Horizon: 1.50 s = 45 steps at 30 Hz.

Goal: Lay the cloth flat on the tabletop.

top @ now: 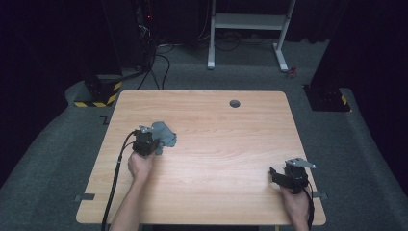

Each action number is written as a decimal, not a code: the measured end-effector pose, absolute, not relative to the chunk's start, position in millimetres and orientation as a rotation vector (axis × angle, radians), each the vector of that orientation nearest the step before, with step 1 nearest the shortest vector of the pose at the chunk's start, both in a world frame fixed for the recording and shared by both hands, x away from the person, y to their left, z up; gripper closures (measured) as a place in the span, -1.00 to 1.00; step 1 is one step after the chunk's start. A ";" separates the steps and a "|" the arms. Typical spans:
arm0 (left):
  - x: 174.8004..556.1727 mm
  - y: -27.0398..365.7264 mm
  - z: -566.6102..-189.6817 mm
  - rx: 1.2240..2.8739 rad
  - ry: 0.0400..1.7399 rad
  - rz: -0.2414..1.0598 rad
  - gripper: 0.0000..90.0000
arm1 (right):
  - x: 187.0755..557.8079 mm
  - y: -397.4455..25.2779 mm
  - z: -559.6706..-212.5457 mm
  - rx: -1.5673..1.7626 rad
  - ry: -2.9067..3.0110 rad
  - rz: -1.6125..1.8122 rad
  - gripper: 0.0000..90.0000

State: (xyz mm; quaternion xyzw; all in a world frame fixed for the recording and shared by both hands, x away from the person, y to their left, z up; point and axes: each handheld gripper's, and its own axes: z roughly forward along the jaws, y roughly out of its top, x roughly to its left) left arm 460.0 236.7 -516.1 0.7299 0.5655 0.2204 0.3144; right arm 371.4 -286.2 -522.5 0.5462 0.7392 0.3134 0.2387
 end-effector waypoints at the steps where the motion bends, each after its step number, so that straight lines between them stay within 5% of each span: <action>1: 459.4 236.3 -515.4 1.926 1.482 0.577 0.84 | 371.5 -286.2 -522.5 1.492 2.027 0.858 -0.34; 45: 423.2 155.5 -487.9 1.937 1.115 0.358 0.85 | 371.6 -286.3 -522.5 1.484 2.033 0.860 -0.34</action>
